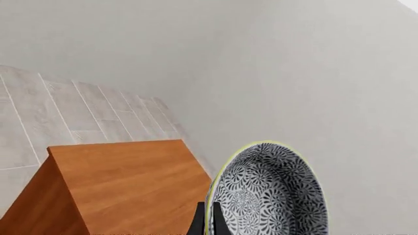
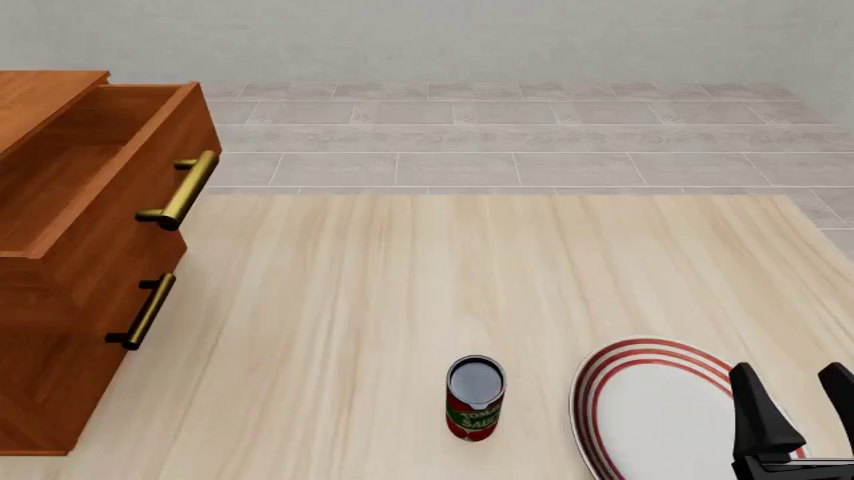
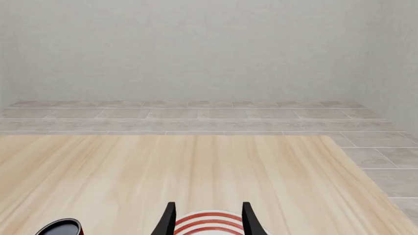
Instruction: Put the bowl on top of the cabinet.
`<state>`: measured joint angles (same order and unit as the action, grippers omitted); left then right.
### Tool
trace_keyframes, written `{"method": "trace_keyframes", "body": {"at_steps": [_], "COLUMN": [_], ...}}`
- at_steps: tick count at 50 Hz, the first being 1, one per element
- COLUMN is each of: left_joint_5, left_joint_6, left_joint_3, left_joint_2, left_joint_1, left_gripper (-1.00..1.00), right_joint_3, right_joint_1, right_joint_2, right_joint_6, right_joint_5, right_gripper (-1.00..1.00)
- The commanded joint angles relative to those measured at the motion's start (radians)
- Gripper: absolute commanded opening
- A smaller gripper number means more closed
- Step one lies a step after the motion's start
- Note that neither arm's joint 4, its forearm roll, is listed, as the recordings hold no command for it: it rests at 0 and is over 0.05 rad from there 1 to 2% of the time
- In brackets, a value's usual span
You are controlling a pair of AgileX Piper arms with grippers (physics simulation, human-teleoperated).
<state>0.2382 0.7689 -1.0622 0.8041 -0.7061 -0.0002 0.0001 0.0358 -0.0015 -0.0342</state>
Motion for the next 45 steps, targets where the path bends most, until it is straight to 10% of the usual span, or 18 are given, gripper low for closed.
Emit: {"method": "trace_keyframes", "body": {"at_steps": [1,45], "left_joint_5": [0.001,-0.015], "left_joint_6": [-0.009,0.005], "left_joint_3": [0.0,0.025], "left_joint_2": [0.01,0.07], "left_joint_1": [-0.001,-0.017], "left_gripper": [-1.0,-1.0], "right_joint_3": [0.0,0.0], "right_joint_1": [0.0,0.0], "right_joint_2": [0.0,0.0], "right_joint_6": [0.0,0.0], "right_joint_5": [0.0,0.0], "right_gripper": [1.0,1.0]}}
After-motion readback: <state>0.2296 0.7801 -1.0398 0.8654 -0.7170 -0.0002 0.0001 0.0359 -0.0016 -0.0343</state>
